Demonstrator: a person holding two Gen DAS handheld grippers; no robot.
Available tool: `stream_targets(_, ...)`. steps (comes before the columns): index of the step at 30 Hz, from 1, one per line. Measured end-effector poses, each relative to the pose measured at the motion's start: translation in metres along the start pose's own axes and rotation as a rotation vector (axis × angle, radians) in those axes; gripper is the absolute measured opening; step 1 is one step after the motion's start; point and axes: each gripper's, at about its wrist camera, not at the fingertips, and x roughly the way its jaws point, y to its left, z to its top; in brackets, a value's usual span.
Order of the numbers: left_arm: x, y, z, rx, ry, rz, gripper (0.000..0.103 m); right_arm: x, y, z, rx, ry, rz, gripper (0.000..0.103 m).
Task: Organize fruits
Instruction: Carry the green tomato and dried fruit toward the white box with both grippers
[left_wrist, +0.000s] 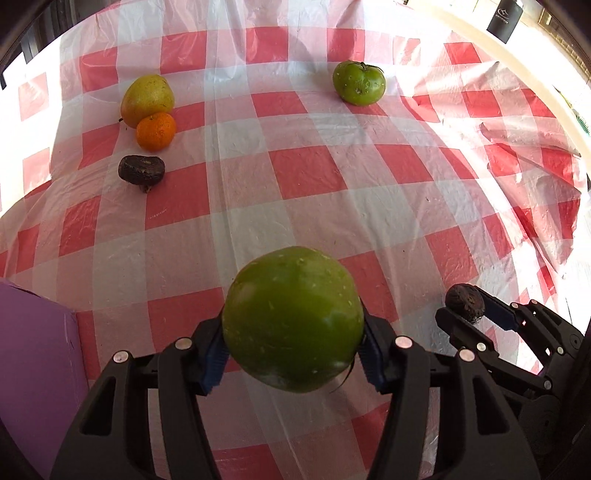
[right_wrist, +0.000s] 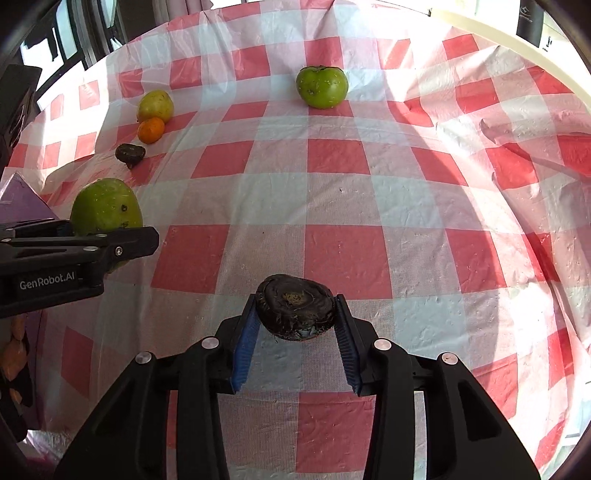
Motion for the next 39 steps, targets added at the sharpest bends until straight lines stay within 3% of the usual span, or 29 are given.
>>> stream_targets(4,-0.016,0.003,-0.006,0.000,-0.017,-0.024,0.059,-0.015,0.004,-0.003,0.025,-0.018,-0.025,0.039)
stream_targets(16,-0.108,0.034,-0.012,0.017,-0.188,-0.097,0.059,-0.076,0.048,0.004,0.078,-0.133,-0.053,0.039)
stream_targets(27,-0.165,0.103,-0.037,-0.010,-0.283,-0.094,0.059,-0.109,0.136,0.003,0.058,-0.183,0.012,0.039)
stream_targets(39,-0.202,0.197,-0.080,-0.056,-0.328,-0.031,0.059,-0.131,0.225,0.016,-0.041,-0.244,0.081,0.039)
